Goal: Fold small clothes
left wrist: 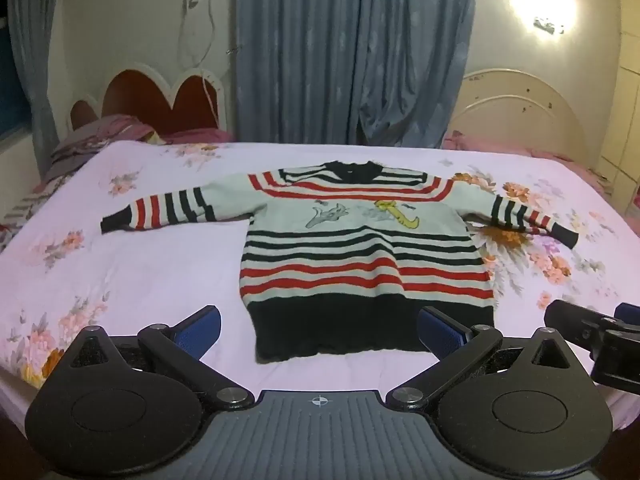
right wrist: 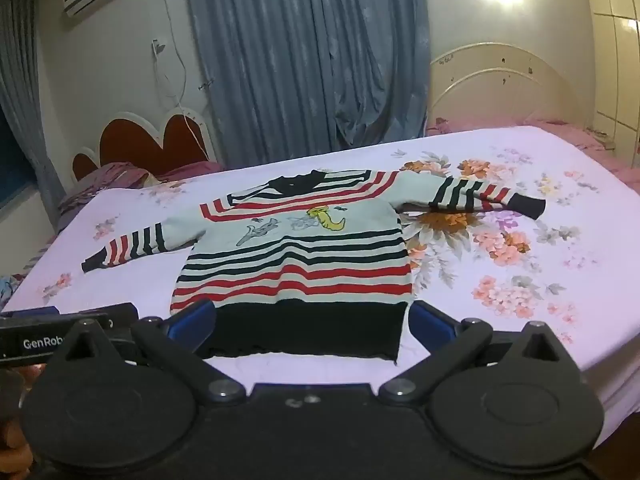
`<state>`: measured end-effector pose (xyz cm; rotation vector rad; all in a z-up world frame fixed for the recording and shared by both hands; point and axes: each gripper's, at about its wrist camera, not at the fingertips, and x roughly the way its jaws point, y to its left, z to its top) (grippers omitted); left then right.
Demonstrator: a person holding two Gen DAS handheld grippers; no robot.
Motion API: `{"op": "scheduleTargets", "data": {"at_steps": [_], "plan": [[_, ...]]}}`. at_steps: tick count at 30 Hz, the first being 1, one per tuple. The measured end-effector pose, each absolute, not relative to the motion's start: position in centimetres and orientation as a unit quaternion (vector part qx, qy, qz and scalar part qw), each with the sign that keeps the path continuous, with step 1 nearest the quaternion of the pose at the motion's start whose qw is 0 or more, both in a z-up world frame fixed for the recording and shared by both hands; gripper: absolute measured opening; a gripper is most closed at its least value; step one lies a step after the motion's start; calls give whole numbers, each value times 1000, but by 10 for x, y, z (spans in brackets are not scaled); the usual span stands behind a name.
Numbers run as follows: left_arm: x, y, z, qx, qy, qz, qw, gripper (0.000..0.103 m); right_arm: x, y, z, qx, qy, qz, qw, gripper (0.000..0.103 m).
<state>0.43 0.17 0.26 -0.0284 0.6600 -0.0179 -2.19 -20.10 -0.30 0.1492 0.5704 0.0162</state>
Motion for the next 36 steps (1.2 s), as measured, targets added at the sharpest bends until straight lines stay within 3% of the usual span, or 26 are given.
{"op": "scheduleTargets", "data": {"at_steps": [4, 36], "plan": [[-9, -1, 8, 4, 296, 1, 955, 103, -25, -202, -4, 75, 274, 8, 959, 102], [-3, -20, 5, 9, 315, -4, 949, 103, -21, -216, -10, 78, 291, 10, 953, 102]]}}
